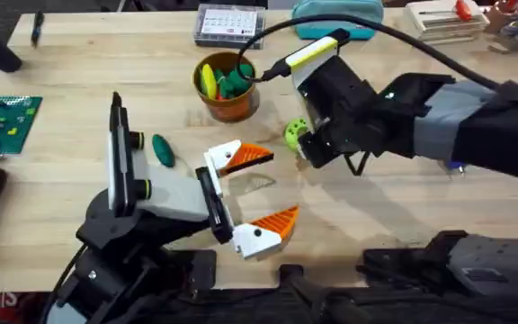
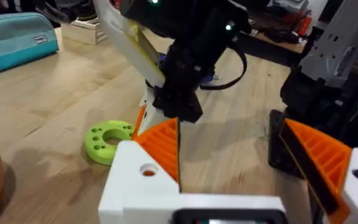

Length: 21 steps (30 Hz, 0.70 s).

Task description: Pick up the gripper from the table and insert it into the empty holder that is missing its gripper. Then pick up a screw, insert it into the mounting hole, and use the screwdriver to tighten it. Finally, clean up the table by picking up the vegetable and placing it into the bucket.

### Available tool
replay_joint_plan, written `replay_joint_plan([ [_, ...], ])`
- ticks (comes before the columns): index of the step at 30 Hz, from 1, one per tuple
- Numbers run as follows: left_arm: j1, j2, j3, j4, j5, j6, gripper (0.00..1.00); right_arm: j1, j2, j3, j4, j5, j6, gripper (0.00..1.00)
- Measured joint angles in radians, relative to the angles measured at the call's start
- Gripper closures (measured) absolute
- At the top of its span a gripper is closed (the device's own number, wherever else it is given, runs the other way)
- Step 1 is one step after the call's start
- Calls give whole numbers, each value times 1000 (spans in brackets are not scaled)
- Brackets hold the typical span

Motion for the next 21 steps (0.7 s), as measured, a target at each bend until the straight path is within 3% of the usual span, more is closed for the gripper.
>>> replay_joint_plan([
  [21, 0, 0, 0, 0, 0, 0, 16, 0, -199, 69, -72, 0, -9, 995],
])
